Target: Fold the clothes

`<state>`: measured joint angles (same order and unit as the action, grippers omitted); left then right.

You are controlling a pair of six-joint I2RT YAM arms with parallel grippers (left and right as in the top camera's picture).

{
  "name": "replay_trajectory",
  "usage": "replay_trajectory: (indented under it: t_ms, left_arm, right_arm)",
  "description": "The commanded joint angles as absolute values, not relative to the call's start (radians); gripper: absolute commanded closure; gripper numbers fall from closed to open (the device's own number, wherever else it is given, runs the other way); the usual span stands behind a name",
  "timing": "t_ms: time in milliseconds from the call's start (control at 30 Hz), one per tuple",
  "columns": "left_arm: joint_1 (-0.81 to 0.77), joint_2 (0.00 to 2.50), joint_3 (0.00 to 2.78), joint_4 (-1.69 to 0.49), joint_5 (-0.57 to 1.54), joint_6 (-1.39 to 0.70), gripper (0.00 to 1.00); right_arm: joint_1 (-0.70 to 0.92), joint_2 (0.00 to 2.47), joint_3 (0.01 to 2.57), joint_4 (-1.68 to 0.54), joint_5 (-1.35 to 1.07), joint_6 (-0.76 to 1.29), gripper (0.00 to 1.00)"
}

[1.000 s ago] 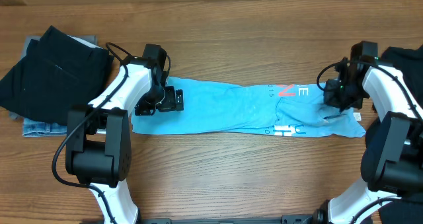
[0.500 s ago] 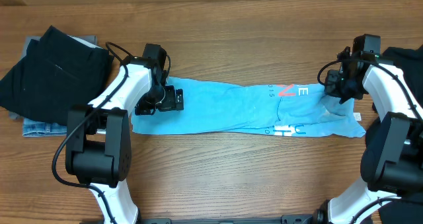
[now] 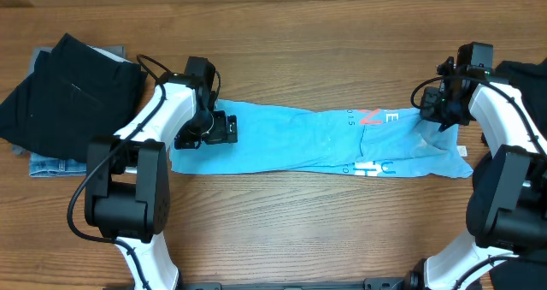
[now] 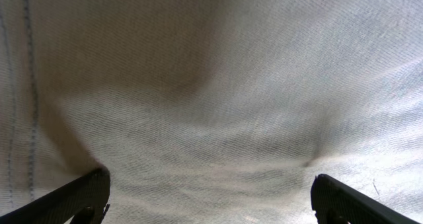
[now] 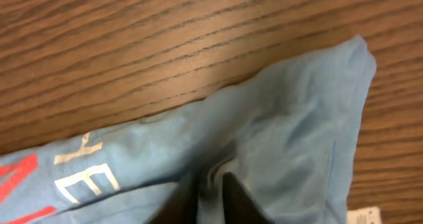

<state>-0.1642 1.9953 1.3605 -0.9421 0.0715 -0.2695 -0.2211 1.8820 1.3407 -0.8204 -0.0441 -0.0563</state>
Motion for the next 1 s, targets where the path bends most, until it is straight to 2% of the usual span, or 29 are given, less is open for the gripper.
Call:
replay_trajectory:
  t_ms: [0,100,133,367,500,600,800,833,933,967]
  left_arm:
    - [-0.164,1.975,1.352,-0.94,0.075,-0.265,0.0]
    - [-0.164,1.975,1.352,-0.94,0.075,-0.265,0.0]
    - [-0.164,1.975,1.352,-0.94,0.075,-0.265,0.0]
    - [-0.164,1.975,1.352,-0.937,0.075,-0.265,0.0]
    - [-0.164,1.975,1.352,-0.937,0.075,-0.265,0.0]
    - [-0.164,1.975,1.352,-0.937,0.075,-0.265,0.0]
    - [-0.164,1.975,1.352,-0.937,0.075,-0.265,0.0]
    - [-0.164,1.975,1.352,-0.937,0.075,-0.265,0.0]
    - [-0.164,1.975,1.352,-0.937,0.075,-0.265,0.0]
    - [-0.164,1.975,1.352,-0.937,0.075,-0.265,0.0]
  right_arm:
    - [-0.217,1.868,1.361,-0.813,-0.038,-0.052,0.65]
    - [-0.217,1.868,1.367,-0.809,-0.036,-0.086,0.47]
    - [-0.217,1.868,1.38,-0.814,-0.031,-0.086,0.46]
    - [-0.175,1.828,1.531,-0.998,-0.086,-0.076,0.46]
    - [-0.11,1.813,1.546,-1.114,-0.162,0.002,0.46]
    - [-0.038,1.813,1.505,-1.143,-0.139,0.112,0.45]
    - [0.078,1.813,1.404,-1.122,0.102,0.437,0.37]
    - [0.103,1.813,1.387,-1.106,0.118,0.469,0.32]
    - [0.186,1.813,1.34,-1.002,0.142,0.48,0.0]
    - [0.198,1.814,1.332,-0.976,0.139,0.481,0.0]
